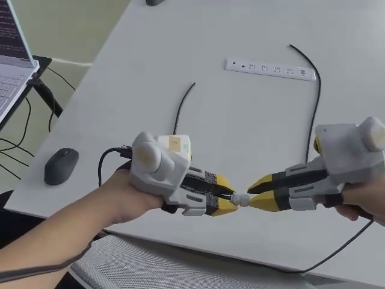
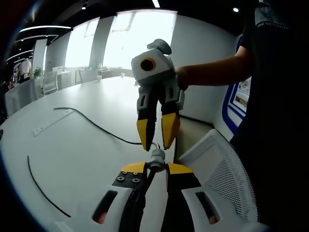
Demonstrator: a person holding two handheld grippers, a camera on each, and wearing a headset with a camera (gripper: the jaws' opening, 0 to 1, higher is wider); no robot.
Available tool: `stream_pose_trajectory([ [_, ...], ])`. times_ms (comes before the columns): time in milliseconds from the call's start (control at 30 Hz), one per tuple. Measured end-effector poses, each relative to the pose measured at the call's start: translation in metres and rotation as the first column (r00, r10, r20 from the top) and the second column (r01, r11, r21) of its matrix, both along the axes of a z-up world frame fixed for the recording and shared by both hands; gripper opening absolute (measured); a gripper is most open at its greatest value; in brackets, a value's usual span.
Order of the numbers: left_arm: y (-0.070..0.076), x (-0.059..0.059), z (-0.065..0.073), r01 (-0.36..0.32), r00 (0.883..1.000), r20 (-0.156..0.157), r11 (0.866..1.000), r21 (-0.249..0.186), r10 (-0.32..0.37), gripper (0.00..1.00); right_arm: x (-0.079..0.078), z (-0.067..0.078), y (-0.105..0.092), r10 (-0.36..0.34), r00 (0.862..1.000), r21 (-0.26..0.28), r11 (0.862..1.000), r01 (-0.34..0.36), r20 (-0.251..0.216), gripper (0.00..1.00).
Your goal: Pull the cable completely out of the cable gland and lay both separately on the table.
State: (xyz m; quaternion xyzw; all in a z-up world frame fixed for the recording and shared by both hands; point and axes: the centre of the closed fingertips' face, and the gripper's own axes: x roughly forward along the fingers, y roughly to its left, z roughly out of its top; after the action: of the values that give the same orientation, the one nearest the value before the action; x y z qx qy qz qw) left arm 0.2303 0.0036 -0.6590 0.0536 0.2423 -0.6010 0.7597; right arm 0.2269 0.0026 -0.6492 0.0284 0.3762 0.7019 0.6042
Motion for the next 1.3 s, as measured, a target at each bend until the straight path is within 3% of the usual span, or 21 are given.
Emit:
stream_pose_trajectory([
  [33, 0.0002, 0.0004, 0.0001, 0.002, 1.000, 0.007, 1.000, 0.001, -0.002, 0.15, -0.0010, 0.0009, 0.0008, -0.007, 0.999, 0.007, 1.000, 0.007, -0.041, 0.13],
  [100, 0.0007, 0.0007, 0.0004, 0.004, 1.000, 0.018, 1.000, 0.003, -0.004, 0.15, 0.0017, -0.0002, 0.0017, -0.016, 0.999, 0.016, 1.000, 0.017, -0.051, 0.13],
  [233, 0.0017, 0.0011, 0.0011, 0.005, 1.000, 0.030, 1.000, 0.008, -0.005, 0.15, 0.0000, 0.0026, 0.0045, -0.037, 0.983, 0.041, 0.998, 0.045, -0.179, 0.13],
  [433, 0.0013, 0.0032, 0.0025, 0.012, 0.998, 0.060, 1.000, 0.012, -0.012, 0.15, 0.0004, -0.0040, 0.0058, -0.035, 0.970, 0.036, 0.998, 0.045, -0.239, 0.12],
  [700, 0.0003, 0.0034, 0.0000, 0.027, 0.997, 0.073, 0.999, 0.033, -0.030, 0.15, -0.0019, -0.0053, 0.0083, -0.028, 0.959, 0.043, 0.998, 0.041, -0.283, 0.09],
  [1000, 0.0007, 0.0048, -0.0001, 0.022, 0.998, 0.060, 0.999, 0.030, -0.023, 0.15, -0.0013, -0.0036, 0.0080, -0.020, 0.974, 0.049, 0.998, 0.032, -0.225, 0.07],
  [1167, 0.0005, 0.0054, -0.0002, 0.017, 0.999, 0.045, 1.000, 0.027, -0.018, 0.15, -0.0008, -0.0035, 0.0073, -0.021, 0.986, 0.040, 0.999, 0.028, -0.166, 0.07],
  [1200, 0.0004, 0.0050, -0.0004, 0.017, 0.999, 0.037, 1.000, 0.025, -0.018, 0.15, -0.0011, -0.0039, 0.0069, -0.016, 0.991, 0.039, 0.999, 0.021, -0.135, 0.07],
  [1300, -0.0002, 0.0039, -0.0003, 0.015, 1.000, 0.015, 1.000, 0.017, -0.015, 0.15, -0.0028, -0.0035, 0.0062, -0.006, 0.995, 0.037, 0.999, 0.010, -0.100, 0.07],
])
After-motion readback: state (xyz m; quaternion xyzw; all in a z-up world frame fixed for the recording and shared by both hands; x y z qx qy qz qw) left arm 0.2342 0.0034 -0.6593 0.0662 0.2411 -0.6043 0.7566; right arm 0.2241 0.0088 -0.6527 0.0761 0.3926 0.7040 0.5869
